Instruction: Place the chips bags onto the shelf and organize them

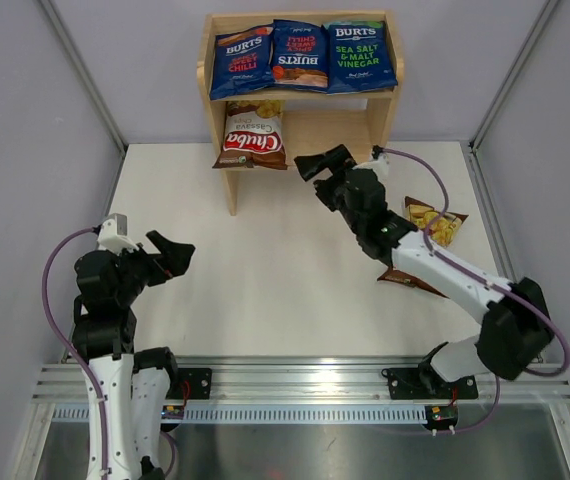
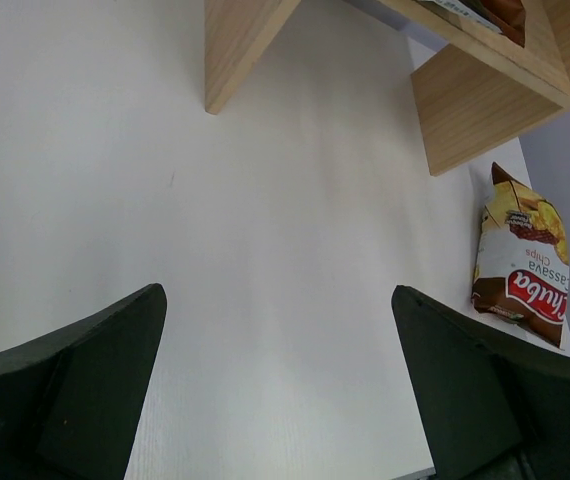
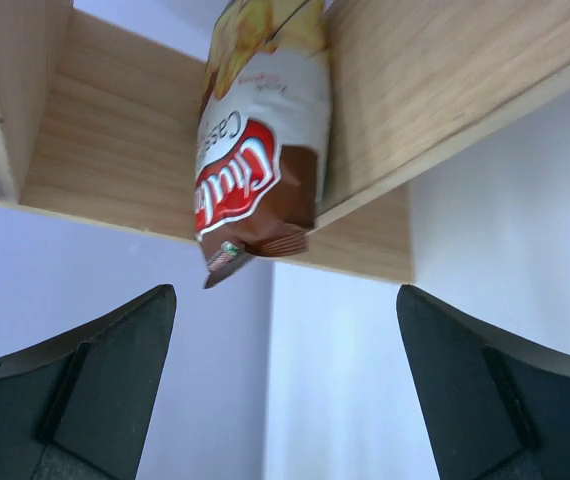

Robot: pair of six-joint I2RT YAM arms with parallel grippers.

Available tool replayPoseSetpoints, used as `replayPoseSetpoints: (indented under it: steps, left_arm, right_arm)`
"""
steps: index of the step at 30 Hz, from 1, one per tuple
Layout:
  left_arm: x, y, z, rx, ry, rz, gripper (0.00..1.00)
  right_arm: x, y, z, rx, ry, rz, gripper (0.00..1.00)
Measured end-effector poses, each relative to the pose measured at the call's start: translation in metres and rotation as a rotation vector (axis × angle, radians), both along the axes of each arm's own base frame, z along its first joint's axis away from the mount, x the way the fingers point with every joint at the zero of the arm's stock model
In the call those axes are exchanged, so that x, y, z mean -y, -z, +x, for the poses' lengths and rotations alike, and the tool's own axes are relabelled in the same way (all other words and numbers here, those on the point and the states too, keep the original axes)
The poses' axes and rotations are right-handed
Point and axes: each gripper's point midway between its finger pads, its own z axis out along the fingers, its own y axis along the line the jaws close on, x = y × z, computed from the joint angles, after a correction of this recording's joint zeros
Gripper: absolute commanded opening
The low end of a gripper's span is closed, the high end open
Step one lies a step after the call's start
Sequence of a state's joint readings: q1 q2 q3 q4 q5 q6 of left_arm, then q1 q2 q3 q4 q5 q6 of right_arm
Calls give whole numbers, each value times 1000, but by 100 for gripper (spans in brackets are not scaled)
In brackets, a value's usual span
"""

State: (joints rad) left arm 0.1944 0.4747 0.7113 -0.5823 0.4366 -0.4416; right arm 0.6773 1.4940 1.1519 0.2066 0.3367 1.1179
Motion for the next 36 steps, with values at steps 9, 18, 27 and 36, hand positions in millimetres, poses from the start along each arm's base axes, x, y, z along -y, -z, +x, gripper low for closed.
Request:
replayPoseSetpoints:
  steps: [9, 18, 27, 36]
  left_arm:
    - [28, 5, -3, -27, 143, -13, 99]
    - [87, 29, -23, -143, 400, 9, 99]
    - [121, 33, -59, -171, 623, 27, 99]
    - [132, 13, -79, -86, 739, -18, 99]
  right_arm:
    - [161, -4, -70, 79, 129, -381, 99]
    - [320, 80, -67, -269, 252, -467, 99]
    - [386, 168, -56, -470, 299, -263, 98]
    - [420, 223, -35, -513, 247, -193, 99]
